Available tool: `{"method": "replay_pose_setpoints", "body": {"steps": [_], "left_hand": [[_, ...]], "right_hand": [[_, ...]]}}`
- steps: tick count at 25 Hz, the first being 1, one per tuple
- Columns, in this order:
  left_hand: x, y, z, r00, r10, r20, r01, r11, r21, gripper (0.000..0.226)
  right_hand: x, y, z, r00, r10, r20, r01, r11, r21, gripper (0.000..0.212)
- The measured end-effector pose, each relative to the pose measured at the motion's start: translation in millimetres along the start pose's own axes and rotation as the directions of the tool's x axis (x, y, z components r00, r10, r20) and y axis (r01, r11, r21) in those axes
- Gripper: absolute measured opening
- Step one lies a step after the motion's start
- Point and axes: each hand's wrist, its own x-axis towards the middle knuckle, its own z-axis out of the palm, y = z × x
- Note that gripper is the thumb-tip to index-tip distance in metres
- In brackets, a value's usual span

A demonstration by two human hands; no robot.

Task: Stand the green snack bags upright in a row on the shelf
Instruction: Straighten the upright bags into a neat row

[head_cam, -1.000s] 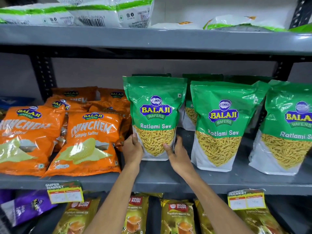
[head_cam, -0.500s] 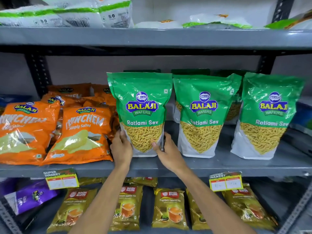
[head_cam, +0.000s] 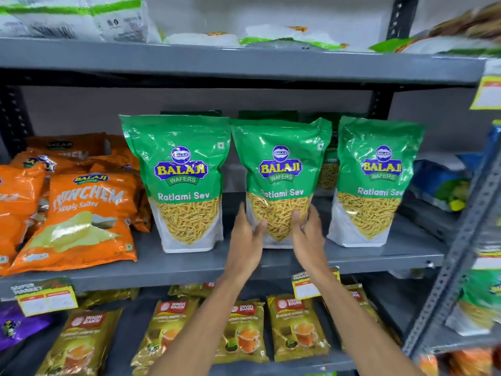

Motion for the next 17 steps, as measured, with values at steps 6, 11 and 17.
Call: {"method": "replay_pose_setpoints", "body": {"steps": [6, 11, 17], "left_hand": [[-5, -8, 12, 0.996, -0.036, -0.078, 0.037, 0.999, 0.014, 0.044], [-21, 10, 30, 0.941, 0.085, -0.327, -0.046, 0.991, 0.125, 0.070], [-20, 50, 101, 0.874, 0.358, -0.329, -0.283, 0.925, 0.255, 0.046]], "right_hand": [[0, 9, -14, 0.990, 0.004, 0.138, -0.007, 1.000, 0.016, 0.028], [-1, 20, -38, 0.989, -0.119, 0.093, 0.112, 0.991, 0.069, 0.058], [25, 41, -116, 0.851, -0.159, -0.501, 0.236, 0.967, 0.094, 0.050]]}}
